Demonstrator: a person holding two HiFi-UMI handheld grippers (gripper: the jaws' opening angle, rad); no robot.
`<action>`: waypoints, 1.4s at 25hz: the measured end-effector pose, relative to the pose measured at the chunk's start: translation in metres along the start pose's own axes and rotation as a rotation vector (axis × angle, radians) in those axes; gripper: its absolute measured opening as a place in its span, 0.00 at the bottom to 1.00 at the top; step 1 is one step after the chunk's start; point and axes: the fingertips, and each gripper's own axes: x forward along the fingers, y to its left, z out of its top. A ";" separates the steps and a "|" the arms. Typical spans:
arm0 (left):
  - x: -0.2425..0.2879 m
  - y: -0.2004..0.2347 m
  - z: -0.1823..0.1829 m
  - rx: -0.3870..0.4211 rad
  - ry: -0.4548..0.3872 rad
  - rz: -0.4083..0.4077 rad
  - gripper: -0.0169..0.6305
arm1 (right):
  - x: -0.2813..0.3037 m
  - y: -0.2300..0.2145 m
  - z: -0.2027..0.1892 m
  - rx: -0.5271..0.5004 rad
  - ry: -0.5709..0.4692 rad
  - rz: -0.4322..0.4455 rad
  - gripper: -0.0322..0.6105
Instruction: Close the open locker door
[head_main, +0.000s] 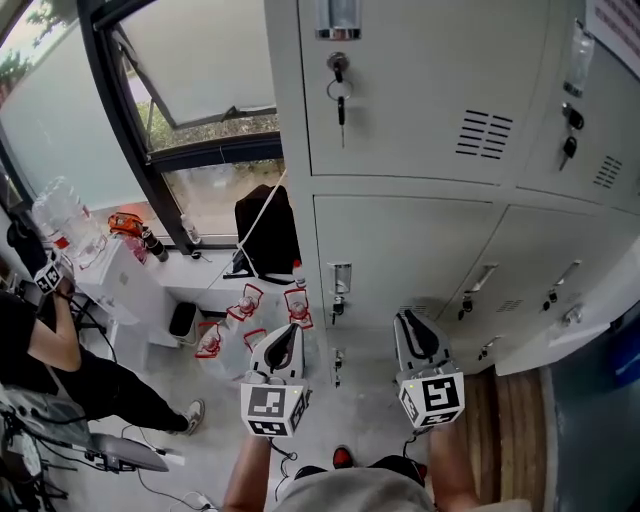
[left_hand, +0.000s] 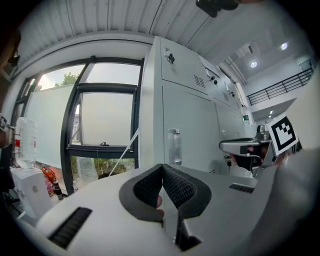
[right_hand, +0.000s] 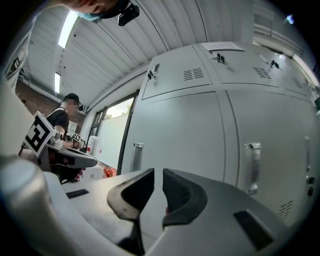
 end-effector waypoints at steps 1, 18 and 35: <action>-0.001 -0.005 -0.001 0.002 0.002 -0.009 0.06 | -0.010 -0.006 -0.003 0.000 0.005 -0.016 0.14; -0.037 -0.079 -0.037 -0.026 0.064 -0.078 0.06 | -0.117 -0.021 -0.053 0.063 0.090 -0.082 0.09; -0.042 -0.089 -0.039 0.001 0.076 -0.081 0.06 | -0.127 -0.030 -0.056 0.078 0.092 -0.111 0.08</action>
